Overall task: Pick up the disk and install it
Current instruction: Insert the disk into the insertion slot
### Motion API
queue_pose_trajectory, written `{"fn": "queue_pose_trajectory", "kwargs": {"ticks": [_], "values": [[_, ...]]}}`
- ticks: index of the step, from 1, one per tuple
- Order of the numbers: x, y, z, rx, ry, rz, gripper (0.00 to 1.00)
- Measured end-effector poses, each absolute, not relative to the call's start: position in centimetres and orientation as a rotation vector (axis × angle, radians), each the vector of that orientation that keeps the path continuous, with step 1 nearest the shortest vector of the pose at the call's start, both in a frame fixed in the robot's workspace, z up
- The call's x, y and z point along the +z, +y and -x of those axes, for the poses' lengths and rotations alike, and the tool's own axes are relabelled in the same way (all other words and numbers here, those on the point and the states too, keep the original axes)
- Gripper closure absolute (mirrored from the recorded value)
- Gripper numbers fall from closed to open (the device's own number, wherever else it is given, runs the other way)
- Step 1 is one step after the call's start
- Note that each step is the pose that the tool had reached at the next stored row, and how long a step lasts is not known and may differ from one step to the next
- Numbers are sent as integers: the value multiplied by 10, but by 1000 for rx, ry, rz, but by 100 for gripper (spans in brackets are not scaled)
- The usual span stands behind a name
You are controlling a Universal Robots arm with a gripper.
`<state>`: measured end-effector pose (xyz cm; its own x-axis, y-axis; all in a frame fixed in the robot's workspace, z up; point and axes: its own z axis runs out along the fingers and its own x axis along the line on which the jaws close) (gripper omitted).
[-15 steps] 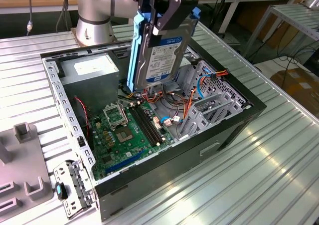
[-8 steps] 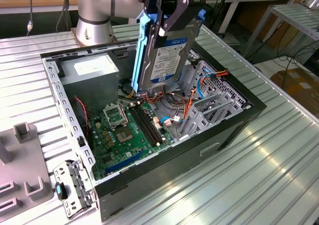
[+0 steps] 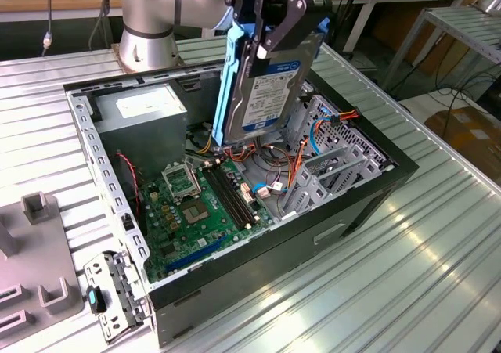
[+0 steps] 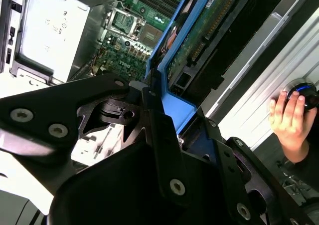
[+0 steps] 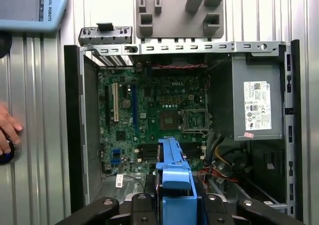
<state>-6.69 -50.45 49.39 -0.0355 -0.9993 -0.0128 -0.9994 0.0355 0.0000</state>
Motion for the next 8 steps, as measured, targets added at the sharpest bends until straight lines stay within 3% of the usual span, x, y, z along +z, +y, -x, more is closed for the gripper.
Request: {"fn": "queue_pose_trajectory", "kwargs": {"ticks": [8], "values": [[494,-515,66,14,2254,2175,63]]}}
